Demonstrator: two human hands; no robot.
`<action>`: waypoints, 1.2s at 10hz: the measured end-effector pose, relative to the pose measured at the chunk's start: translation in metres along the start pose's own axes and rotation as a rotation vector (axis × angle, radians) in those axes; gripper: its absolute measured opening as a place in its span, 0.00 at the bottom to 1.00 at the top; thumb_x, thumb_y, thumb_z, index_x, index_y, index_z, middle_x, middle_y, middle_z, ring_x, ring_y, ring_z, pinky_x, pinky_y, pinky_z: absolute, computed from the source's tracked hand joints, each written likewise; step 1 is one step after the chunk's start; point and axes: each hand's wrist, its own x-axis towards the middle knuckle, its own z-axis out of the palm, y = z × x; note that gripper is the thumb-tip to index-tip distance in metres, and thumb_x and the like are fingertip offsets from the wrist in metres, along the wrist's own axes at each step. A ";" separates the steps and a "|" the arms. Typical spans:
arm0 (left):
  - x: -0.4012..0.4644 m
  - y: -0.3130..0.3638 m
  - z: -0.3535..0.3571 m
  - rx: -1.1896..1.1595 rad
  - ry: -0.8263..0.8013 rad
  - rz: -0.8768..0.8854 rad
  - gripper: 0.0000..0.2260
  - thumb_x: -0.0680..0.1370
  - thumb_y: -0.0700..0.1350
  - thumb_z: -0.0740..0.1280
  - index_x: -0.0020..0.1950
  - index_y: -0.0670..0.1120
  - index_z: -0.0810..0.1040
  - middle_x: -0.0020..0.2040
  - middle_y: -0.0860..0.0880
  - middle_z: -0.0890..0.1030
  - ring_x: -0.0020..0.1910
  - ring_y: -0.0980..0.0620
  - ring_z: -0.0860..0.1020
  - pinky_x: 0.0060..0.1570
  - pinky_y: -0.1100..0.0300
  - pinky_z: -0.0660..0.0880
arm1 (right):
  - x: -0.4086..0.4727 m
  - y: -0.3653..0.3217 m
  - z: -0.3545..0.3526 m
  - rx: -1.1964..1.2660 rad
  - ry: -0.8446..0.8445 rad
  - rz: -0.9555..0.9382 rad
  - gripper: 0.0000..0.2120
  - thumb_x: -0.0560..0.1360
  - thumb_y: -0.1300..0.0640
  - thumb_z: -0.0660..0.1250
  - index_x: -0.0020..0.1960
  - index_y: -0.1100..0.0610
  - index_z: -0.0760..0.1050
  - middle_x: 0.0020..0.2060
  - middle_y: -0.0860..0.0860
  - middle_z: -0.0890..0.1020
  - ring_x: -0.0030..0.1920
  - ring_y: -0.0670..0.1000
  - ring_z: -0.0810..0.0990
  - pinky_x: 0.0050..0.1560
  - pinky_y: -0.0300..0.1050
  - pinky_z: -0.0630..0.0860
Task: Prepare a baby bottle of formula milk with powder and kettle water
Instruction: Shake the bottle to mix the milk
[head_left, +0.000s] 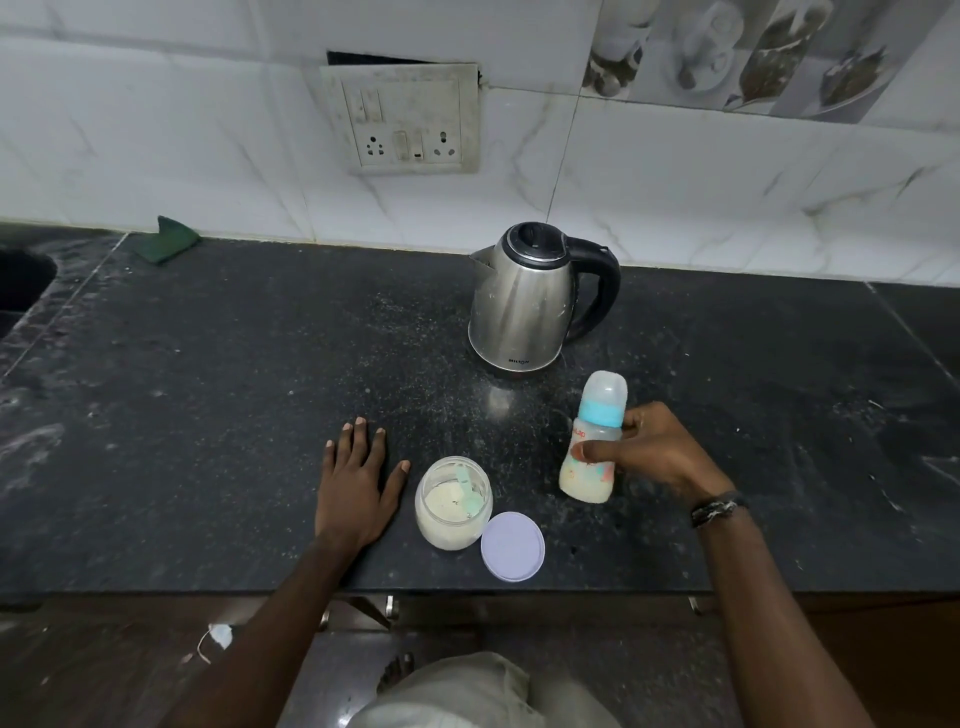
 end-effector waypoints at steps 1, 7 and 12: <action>0.000 0.000 0.000 0.008 -0.003 0.001 0.36 0.81 0.65 0.45 0.79 0.42 0.64 0.81 0.39 0.59 0.81 0.40 0.56 0.79 0.42 0.51 | 0.002 0.003 0.002 0.154 0.158 -0.011 0.19 0.59 0.48 0.82 0.45 0.55 0.84 0.42 0.50 0.87 0.40 0.46 0.85 0.42 0.44 0.81; 0.000 -0.001 0.000 0.005 -0.003 0.003 0.36 0.81 0.65 0.45 0.80 0.43 0.64 0.81 0.40 0.59 0.82 0.41 0.54 0.80 0.42 0.51 | -0.013 -0.011 0.009 0.459 0.077 -0.013 0.08 0.69 0.56 0.77 0.44 0.61 0.84 0.37 0.54 0.87 0.32 0.45 0.81 0.30 0.36 0.74; 0.001 -0.001 0.000 0.008 0.005 0.007 0.36 0.81 0.65 0.45 0.79 0.42 0.65 0.81 0.39 0.60 0.81 0.40 0.56 0.80 0.43 0.51 | -0.001 0.007 0.010 0.547 0.132 0.213 0.14 0.68 0.53 0.78 0.40 0.64 0.81 0.30 0.55 0.82 0.23 0.45 0.73 0.24 0.37 0.70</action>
